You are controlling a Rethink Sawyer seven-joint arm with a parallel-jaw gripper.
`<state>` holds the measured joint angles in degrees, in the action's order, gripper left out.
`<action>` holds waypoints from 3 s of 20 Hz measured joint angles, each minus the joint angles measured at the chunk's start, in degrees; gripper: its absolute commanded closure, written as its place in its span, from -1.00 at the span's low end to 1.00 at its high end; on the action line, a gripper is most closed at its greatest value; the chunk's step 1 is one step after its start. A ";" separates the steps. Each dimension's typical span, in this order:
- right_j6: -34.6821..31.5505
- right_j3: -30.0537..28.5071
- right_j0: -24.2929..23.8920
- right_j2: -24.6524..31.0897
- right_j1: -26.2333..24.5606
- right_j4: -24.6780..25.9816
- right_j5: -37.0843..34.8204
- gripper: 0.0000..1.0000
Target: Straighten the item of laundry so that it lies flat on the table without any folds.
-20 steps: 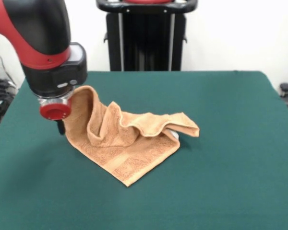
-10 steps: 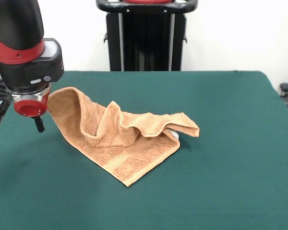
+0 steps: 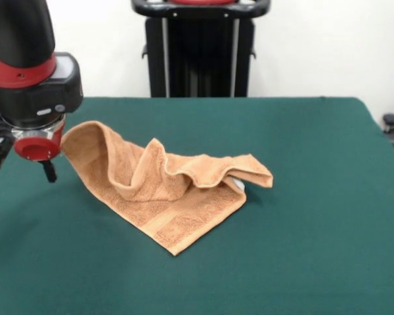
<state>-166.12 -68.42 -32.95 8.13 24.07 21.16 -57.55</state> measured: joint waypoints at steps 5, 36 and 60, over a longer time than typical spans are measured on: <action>0.00 0.21 0.28 0.19 -0.23 0.10 0.00 -1.00; 0.00 9.93 5.90 1.47 -8.79 -0.29 -4.45 -1.00; 0.00 0.15 6.00 2.02 2.29 -5.25 -6.04 -1.00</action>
<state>-166.12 -68.27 -26.95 10.16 26.36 15.90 -63.59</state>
